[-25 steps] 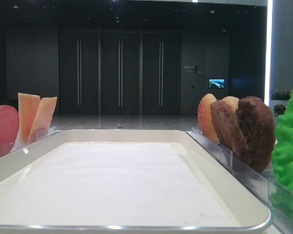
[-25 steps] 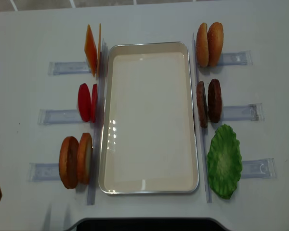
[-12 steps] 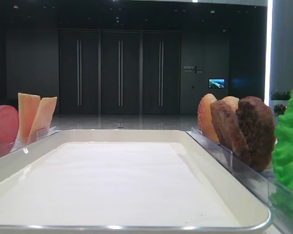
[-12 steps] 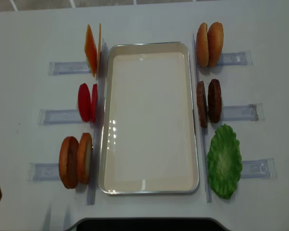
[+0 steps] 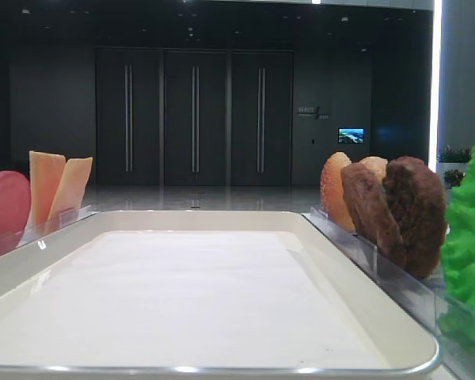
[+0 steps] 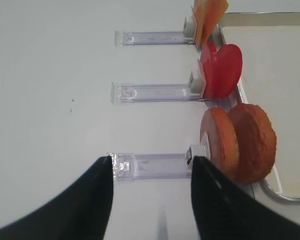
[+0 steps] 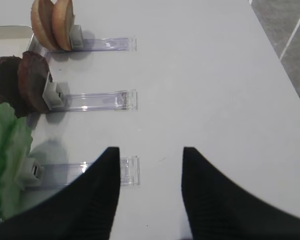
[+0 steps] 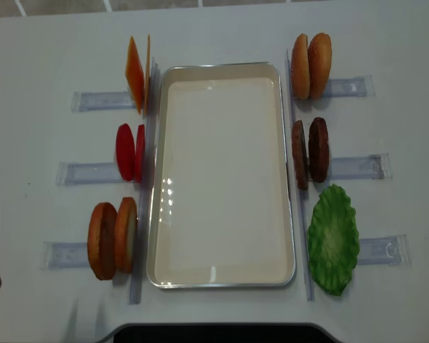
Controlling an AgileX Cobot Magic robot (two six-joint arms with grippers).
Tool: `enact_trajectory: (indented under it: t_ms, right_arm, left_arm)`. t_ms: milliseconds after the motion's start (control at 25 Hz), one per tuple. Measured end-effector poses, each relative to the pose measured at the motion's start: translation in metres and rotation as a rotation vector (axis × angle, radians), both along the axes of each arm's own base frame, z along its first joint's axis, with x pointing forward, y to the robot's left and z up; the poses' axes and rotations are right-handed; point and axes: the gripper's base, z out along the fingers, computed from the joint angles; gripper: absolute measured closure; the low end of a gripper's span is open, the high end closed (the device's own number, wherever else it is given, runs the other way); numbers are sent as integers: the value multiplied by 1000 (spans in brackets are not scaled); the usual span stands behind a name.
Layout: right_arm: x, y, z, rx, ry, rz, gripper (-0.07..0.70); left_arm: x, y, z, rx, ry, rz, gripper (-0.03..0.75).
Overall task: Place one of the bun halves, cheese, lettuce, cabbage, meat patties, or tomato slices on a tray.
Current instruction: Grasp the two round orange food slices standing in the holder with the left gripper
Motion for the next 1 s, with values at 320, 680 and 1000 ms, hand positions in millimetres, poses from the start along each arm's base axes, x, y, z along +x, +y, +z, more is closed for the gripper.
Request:
enact_trajectory:
  t_ms: [320,680,1000]
  right_arm:
    - [0,0,0,0,0,0,346]
    - [0,0,0,0,0,0,346]
    - [0,0,0,0,0,0,346]
  left_arm:
    - [107,-2,1,-38,407,38,341]
    - [159,-8,-13,-76,663,5,337]
    - [166,-17,-13,-227,699,41,335]
